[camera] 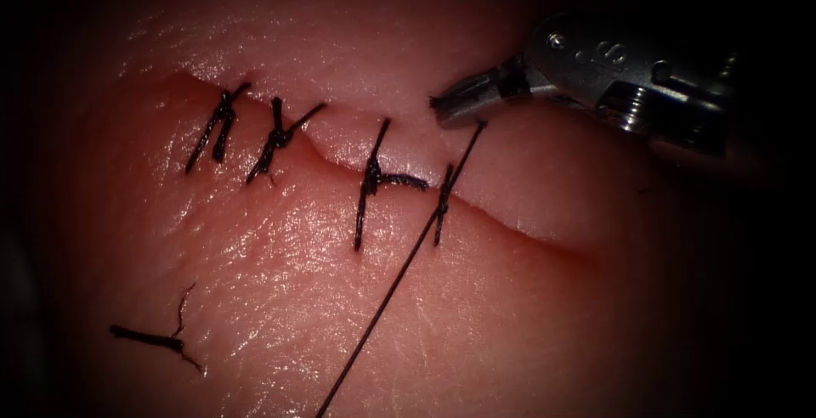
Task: Wound Closure
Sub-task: Pull the right gripper up and the left gripper down to tighten the suture
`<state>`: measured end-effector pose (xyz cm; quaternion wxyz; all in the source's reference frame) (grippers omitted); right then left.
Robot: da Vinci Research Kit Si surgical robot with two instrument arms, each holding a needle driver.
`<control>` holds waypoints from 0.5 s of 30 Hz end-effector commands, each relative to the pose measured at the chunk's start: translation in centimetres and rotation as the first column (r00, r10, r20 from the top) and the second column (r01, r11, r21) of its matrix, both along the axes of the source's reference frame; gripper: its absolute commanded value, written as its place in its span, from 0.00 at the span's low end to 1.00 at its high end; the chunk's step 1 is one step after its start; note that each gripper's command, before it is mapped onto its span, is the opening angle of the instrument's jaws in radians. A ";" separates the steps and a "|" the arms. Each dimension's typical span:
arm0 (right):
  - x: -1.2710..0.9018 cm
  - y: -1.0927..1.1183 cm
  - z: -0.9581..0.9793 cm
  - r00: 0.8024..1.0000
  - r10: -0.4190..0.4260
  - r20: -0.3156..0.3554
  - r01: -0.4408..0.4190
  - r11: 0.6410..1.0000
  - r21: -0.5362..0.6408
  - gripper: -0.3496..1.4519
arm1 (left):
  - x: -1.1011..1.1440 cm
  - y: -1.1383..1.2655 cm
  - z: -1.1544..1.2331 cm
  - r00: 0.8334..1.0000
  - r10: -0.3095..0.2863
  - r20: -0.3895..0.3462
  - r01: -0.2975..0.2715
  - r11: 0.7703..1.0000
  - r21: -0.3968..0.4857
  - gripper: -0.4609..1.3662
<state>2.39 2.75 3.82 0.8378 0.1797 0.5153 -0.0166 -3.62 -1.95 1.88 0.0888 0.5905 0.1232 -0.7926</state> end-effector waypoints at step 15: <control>-0.07 0.09 0.07 1.000 -0.014 -0.003 0.014 0.996 -0.088 0.00 | 0.02 -0.16 0.06 1.000 0.018 0.006 -0.018 1.000 0.021 0.06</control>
